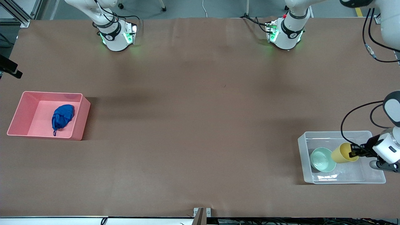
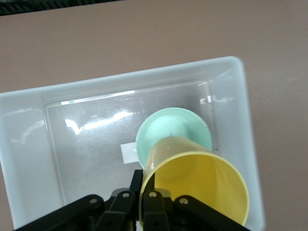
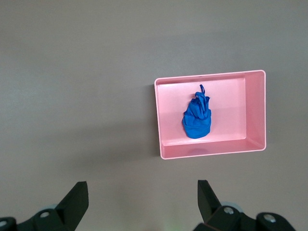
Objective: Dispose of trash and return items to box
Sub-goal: 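Carry the yellow cup into the green bowl in the clear box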
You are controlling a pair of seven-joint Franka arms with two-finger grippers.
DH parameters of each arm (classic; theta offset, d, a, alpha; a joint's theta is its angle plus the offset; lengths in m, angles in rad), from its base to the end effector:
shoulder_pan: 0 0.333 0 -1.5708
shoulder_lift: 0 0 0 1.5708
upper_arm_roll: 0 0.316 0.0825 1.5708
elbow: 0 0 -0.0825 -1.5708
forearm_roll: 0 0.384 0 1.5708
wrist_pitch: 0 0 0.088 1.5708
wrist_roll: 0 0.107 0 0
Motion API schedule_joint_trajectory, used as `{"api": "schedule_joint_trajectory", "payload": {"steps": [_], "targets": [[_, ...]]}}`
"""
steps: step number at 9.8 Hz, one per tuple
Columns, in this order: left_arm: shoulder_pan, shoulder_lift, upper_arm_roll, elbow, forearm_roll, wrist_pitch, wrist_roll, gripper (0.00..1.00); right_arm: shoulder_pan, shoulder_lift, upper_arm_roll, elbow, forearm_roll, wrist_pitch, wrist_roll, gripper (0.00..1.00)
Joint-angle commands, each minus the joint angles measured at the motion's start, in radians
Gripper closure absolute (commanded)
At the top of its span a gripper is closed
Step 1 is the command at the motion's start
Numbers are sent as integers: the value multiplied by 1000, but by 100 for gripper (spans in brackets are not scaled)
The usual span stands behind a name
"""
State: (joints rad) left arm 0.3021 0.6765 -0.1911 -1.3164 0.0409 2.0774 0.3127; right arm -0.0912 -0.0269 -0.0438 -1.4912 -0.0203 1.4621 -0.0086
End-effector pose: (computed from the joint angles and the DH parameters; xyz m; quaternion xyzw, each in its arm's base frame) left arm 0.7336 0.1172 0.3528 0.9943 -0.0862 0.0554 0.0292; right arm 0.5296 -0.0747 0.6668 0.9979 -0.0642 -0.0018 0.0094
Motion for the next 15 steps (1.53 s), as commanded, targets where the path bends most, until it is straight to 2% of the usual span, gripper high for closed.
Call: {"api": "schedule_joint_trajectory", "payload": {"steps": [1,4,7,12,13,14,15], "targets": [[-26,101,19,46,74,42,2,100,-5,-22,4,-20,6,-9,-10,0],[-21,141,18,37,83,53,-10,100,-7,-22,2,-20,6,-11,-10,0],[-24,135,15,-6,77,53,-13,100,-5,-22,1,-20,6,-11,-7,0],[-26,164,5,-9,74,67,-32,98,-5,-22,1,-20,8,-11,-7,0],[-26,161,5,-9,74,66,-30,90,-5,-22,1,-20,7,-11,-7,0],[-24,147,4,-9,76,56,-35,57,-5,-22,1,-20,8,-11,-7,0],[-34,128,4,-24,76,55,-40,11,-5,-22,1,-20,8,-11,-7,0]]}}
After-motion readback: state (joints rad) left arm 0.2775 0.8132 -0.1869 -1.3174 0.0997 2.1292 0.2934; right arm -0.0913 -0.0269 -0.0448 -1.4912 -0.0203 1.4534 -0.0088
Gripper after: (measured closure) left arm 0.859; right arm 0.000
